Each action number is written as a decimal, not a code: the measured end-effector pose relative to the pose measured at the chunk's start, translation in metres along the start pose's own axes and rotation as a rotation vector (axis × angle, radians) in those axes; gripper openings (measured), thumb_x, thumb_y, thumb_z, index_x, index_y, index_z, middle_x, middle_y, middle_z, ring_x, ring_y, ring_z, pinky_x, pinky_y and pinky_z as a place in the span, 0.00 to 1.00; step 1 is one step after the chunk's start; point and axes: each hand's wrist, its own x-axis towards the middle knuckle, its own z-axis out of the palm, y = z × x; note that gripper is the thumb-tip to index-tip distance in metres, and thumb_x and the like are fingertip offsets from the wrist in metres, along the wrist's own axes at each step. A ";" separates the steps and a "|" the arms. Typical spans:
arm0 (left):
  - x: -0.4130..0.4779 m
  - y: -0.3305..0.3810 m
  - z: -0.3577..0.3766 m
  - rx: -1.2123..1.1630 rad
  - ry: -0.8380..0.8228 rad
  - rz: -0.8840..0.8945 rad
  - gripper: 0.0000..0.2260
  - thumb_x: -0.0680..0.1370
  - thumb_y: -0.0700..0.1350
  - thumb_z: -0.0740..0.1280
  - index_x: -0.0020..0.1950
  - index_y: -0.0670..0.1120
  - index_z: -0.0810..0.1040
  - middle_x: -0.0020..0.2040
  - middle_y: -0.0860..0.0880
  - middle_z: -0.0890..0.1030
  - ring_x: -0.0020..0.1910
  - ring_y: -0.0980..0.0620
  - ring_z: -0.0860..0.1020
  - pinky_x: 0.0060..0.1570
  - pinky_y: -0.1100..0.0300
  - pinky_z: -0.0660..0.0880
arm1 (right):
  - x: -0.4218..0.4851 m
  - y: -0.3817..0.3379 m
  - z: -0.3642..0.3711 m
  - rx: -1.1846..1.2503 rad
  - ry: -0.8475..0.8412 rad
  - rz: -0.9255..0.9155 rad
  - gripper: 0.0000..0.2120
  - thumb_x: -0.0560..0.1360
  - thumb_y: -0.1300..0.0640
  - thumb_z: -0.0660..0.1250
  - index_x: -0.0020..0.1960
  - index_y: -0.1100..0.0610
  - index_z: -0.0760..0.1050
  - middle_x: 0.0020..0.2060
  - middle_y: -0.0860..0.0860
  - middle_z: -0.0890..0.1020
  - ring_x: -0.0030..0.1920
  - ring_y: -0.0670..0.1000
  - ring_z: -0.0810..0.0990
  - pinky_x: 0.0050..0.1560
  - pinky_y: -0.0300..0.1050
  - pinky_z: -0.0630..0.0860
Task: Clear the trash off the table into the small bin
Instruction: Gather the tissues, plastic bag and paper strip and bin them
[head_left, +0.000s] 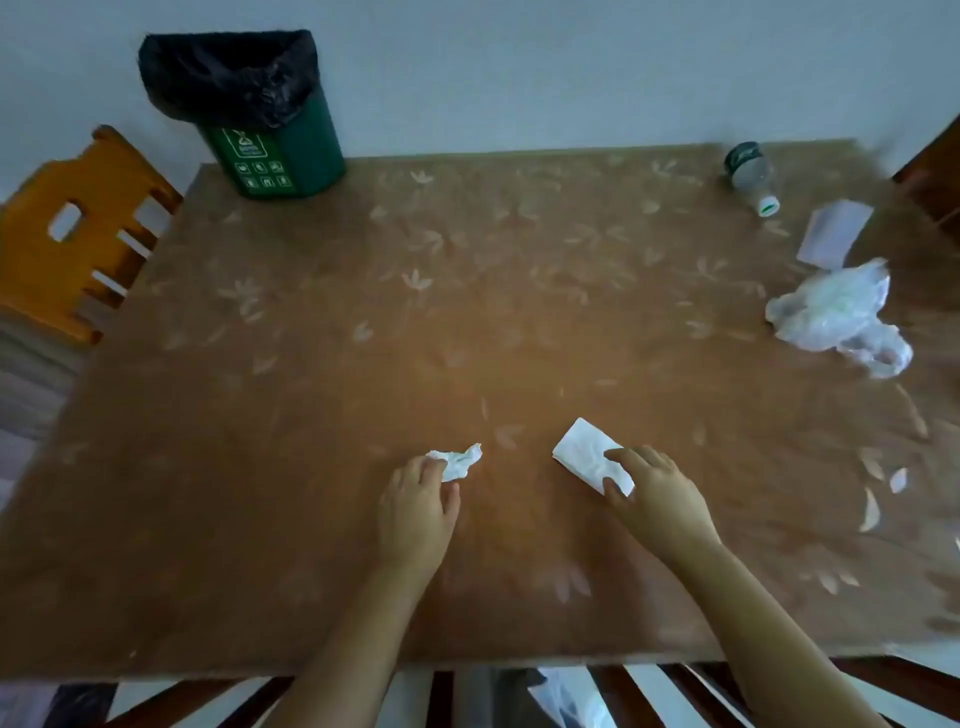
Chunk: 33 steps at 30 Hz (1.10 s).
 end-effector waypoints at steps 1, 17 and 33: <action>0.005 -0.001 0.005 -0.009 -0.012 -0.011 0.11 0.70 0.38 0.69 0.52 0.39 0.77 0.51 0.40 0.80 0.47 0.38 0.76 0.45 0.48 0.73 | 0.006 0.004 0.003 -0.001 -0.013 0.024 0.15 0.73 0.56 0.62 0.59 0.54 0.72 0.53 0.52 0.77 0.54 0.55 0.73 0.42 0.45 0.69; 0.017 -0.005 0.037 -0.094 -0.016 -0.123 0.06 0.69 0.34 0.70 0.44 0.42 0.80 0.40 0.42 0.77 0.38 0.42 0.74 0.33 0.50 0.73 | 0.037 0.016 0.036 -0.029 -0.132 0.125 0.14 0.71 0.57 0.65 0.57 0.54 0.73 0.52 0.52 0.73 0.51 0.55 0.69 0.39 0.48 0.73; -0.047 -0.003 -0.024 -0.365 0.018 -0.207 0.05 0.70 0.35 0.69 0.42 0.44 0.77 0.41 0.51 0.75 0.38 0.53 0.74 0.36 0.65 0.69 | 0.003 0.005 0.053 0.135 -0.097 0.057 0.02 0.70 0.63 0.64 0.41 0.58 0.72 0.39 0.51 0.73 0.43 0.57 0.73 0.33 0.45 0.66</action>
